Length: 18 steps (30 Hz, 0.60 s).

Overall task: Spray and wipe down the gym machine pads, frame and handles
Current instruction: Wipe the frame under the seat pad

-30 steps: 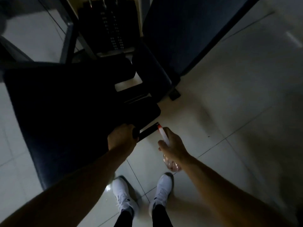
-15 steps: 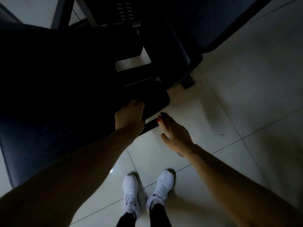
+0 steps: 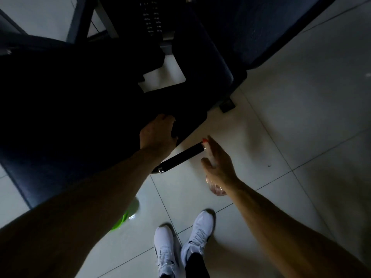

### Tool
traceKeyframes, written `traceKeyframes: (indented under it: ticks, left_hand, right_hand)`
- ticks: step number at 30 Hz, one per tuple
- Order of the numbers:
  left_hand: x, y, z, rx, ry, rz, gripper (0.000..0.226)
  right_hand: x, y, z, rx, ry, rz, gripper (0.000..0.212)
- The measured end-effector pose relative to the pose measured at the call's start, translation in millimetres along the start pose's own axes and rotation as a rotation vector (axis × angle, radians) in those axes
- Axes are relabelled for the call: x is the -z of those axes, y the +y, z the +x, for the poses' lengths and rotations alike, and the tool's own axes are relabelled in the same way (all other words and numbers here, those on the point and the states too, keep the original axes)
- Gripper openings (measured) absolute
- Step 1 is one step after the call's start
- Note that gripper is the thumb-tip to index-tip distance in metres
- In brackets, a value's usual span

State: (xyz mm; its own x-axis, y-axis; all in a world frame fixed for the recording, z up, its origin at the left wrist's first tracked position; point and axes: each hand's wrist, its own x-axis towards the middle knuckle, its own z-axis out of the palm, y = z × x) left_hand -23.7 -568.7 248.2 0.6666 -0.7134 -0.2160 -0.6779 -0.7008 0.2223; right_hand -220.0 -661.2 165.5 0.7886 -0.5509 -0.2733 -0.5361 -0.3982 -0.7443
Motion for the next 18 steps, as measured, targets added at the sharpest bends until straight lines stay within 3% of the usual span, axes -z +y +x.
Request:
traceKeyframes:
  ticks: [2, 4, 8, 11, 15, 18]
  left_hand:
    - [24.1, -17.0, -24.6, 0.024, 0.047, -0.034, 0.038]
    - [36.0, -32.0, -54.2, 0.020, 0.083, -0.048, 0.039]
    - [28.0, -60.7, -98.2, -0.001, -0.083, 0.009, 0.050]
    - [16.3, -69.8, -110.5, -0.028, -0.187, 0.140, 0.067]
    - [8.8, -65.3, -109.6, -0.024, -0.198, 0.248, 0.079]
    - [11.9, -59.9, -108.2, -0.011, -0.232, 0.284, 0.079]
  right_hand:
    - [-1.0, -11.5, -15.6, -0.115, 0.194, 0.183, 0.063]
    - [-3.8, -27.4, -36.0, -0.222, 0.296, 0.276, 0.046]
    - [-25.9, -64.0, -79.1, -0.285, 0.152, 0.306, 0.028]
    - [-58.9, -88.4, -104.4, -0.333, -0.025, 0.216, 0.043]
    - [-95.0, -108.7, -124.6, -0.345, -0.019, 0.101, 0.063]
    - [-104.1, -117.9, -127.8, -0.363, 0.023, 0.063, 0.055]
